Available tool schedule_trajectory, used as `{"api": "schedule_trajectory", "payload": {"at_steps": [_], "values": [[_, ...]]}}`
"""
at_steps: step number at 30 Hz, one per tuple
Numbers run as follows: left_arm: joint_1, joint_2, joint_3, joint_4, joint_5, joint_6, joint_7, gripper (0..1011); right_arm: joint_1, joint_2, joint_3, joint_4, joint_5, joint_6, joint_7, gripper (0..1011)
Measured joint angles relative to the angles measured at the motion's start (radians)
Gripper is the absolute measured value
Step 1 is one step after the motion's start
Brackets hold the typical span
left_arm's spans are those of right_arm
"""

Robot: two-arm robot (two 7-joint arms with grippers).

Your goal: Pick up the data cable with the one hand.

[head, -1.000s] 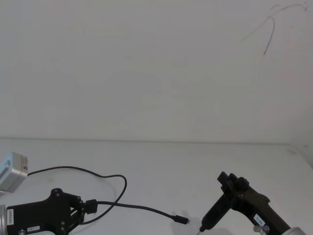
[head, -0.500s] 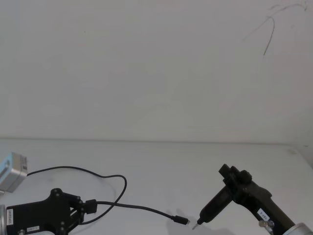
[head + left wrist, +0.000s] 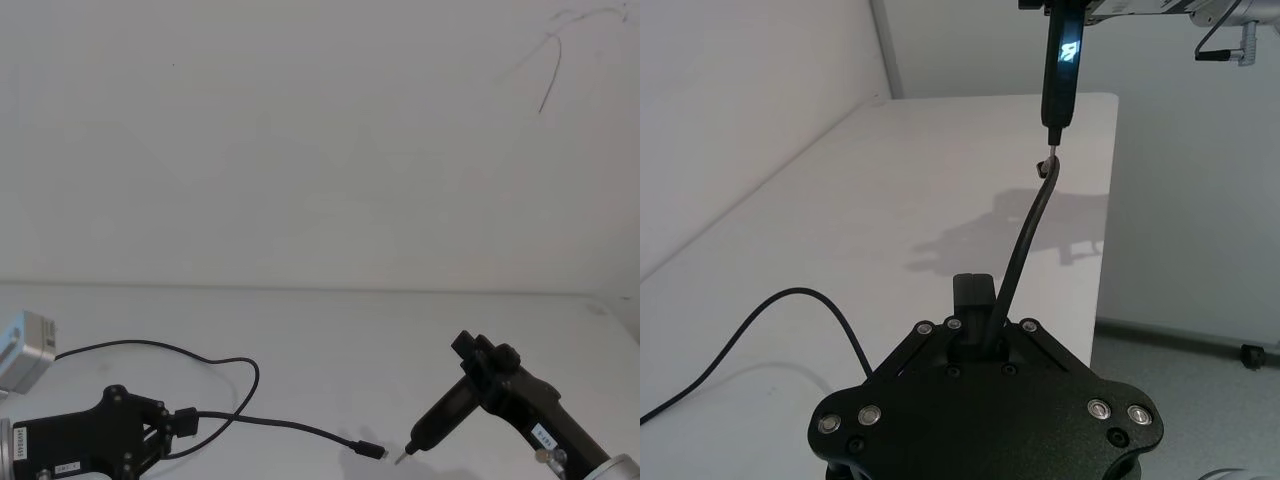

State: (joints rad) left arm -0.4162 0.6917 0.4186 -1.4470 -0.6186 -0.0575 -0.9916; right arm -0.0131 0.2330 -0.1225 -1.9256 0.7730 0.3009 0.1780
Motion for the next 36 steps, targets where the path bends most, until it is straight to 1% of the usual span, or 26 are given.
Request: {"api": "schedule_trajectory", "payload": {"at_steps": [10,23,30,36], "values": [[0.000,0.000,0.000,0.000,0.000,0.000,0.000,0,0.003,0.007,-0.008,0.000,0.002,0.001,-0.012,251],[0.000,0.000,0.000,0.000,0.000,0.000,0.000,0,0.022,0.006,-0.015,0.008,0.012,-0.001,-0.031,251],[0.000,0.000,0.000,0.000,0.000,0.000,0.000,0,0.030,0.002,-0.016,0.013,0.026,0.000,-0.040,251],[0.000,0.000,0.000,0.000,0.000,0.000,0.000,0,0.035,-0.005,-0.013,0.019,0.051,0.006,-0.046,251]]}}
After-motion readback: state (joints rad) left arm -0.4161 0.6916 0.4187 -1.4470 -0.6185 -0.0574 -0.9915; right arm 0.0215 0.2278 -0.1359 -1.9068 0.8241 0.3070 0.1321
